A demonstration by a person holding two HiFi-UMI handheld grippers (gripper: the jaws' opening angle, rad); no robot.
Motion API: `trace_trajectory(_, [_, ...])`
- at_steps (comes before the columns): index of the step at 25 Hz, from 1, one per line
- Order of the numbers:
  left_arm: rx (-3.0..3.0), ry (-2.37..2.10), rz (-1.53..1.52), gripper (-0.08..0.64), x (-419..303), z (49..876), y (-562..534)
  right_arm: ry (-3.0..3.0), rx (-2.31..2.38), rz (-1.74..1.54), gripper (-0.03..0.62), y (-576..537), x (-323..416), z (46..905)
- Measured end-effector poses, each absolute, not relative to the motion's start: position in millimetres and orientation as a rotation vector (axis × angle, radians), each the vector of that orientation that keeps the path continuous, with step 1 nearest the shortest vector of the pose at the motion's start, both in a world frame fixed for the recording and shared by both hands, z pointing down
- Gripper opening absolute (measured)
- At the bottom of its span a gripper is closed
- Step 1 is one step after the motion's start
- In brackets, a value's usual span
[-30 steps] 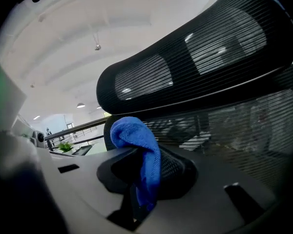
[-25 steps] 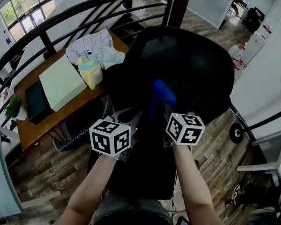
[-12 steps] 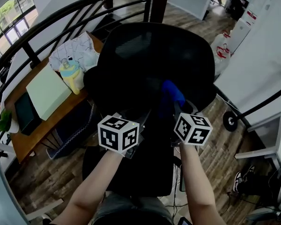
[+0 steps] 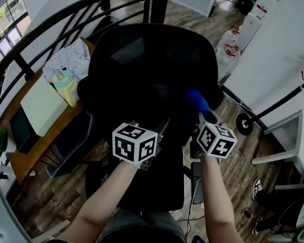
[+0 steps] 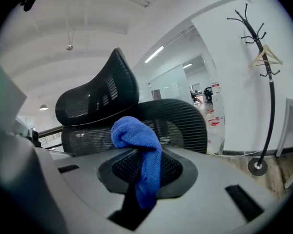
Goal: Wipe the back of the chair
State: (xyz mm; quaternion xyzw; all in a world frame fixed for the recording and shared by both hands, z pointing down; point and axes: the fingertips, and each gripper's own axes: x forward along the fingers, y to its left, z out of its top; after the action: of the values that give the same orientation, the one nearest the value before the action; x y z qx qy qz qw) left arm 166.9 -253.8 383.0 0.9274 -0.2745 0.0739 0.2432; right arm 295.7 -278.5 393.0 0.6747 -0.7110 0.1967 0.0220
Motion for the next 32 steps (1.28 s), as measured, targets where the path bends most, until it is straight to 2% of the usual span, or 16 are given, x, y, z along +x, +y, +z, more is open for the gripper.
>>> trace_trajectory(8, [2.536, -0.741, 0.199, 0.041, 171.8, 379.2, -247.2, -2.122, 2.257, 0.675, 0.084, -262.7, 336.1, 393.6])
trace_trajectory(15, [2.515, -0.785, 0.200, 0.041, 150.4, 381.1, -244.6, -2.145, 2.281, 0.679, 0.084, -250.9, 325.6, 385.4])
trace_trajectory(32, [2.307, -1.126, 0.182, 0.041, -4.9, 420.5, -231.6, -2.511, 1.722, 0.743, 0.084, -258.9, 107.8, 417.3])
